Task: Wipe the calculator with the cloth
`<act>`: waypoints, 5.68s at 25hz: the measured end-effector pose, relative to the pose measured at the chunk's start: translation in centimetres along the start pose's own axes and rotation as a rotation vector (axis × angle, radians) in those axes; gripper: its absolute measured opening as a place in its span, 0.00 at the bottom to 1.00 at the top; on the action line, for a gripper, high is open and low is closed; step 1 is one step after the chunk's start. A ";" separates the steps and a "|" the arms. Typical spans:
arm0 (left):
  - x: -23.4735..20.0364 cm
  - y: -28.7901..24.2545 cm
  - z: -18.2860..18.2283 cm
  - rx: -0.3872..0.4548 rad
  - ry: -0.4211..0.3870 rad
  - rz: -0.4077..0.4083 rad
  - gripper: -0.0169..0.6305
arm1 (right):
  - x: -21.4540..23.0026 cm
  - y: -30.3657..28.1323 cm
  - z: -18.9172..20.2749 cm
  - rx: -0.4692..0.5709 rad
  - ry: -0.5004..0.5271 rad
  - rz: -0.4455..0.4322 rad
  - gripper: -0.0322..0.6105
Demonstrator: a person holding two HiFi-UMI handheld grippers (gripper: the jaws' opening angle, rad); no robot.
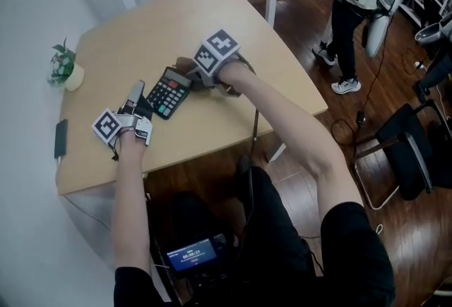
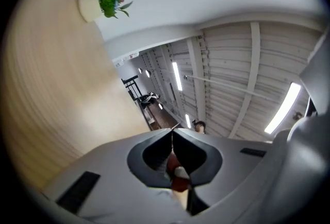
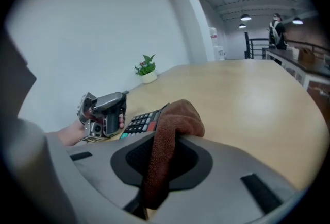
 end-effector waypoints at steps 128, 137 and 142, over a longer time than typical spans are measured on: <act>0.7 1.8 -0.4 -0.070 -0.055 -0.015 0.00 | -6.4 0.4 6.6 0.317 -0.164 0.027 0.14; 6.6 3.0 6.6 -0.371 -0.173 0.230 0.00 | -0.3 -2.3 0.8 0.171 -0.128 0.149 0.14; 6.1 1.3 7.3 -0.436 -0.284 0.119 0.01 | 0.2 -6.1 -0.6 0.080 -0.116 0.155 0.14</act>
Point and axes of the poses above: the fingertips, and each gripper's own axes: y backward along the fingers, x to its right, z out of its underside, the point moved 10 cm from there along y, backward along the fingers, and after that the axes turned 3 degrees about -z, right-handed, at the moved point
